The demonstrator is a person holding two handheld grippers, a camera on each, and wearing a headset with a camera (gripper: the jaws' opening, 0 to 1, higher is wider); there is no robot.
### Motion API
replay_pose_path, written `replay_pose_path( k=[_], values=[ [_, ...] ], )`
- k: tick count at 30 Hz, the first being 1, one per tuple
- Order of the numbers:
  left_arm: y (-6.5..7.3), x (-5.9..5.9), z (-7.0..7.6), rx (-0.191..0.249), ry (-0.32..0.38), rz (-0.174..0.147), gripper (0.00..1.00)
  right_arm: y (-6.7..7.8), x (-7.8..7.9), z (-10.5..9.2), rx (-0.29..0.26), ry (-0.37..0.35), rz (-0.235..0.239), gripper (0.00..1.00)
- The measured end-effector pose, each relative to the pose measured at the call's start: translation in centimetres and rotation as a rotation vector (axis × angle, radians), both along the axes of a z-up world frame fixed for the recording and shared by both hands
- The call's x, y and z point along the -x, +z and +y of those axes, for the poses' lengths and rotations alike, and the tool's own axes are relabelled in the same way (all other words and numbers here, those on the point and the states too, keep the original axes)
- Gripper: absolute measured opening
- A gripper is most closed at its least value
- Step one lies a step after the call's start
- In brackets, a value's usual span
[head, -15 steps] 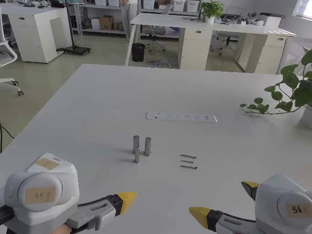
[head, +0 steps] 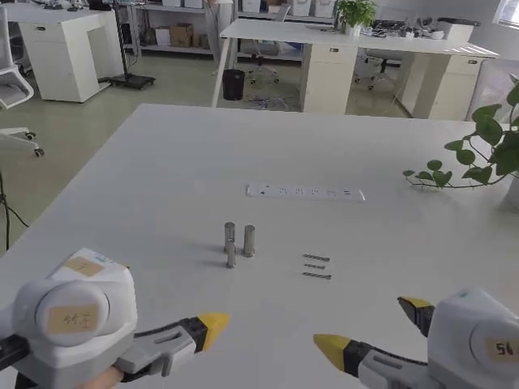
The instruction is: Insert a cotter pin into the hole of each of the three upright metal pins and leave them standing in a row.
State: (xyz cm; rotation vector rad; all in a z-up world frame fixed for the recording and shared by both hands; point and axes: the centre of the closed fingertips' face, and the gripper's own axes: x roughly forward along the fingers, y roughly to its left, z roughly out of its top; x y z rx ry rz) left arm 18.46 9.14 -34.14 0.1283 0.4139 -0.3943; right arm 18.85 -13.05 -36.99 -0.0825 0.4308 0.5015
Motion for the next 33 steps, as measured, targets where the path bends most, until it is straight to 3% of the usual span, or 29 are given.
replay_pose_path(
  k=[21,26,33],
  values=[
    [-0.28,0.22,0.87,-0.004,0.019,0.006,0.84,-0.23,0.00,-0.20,0.015,-0.009,0.000,0.83],
    [-0.14,0.12,0.71,0.005,0.019,-0.008,0.82,-0.21,0.03,-0.09,0.025,0.000,-0.003,0.83],
    [-0.65,0.06,0.53,0.001,0.011,0.002,0.78,-0.38,-0.08,0.01,0.017,0.003,0.004,0.81]
  ],
)
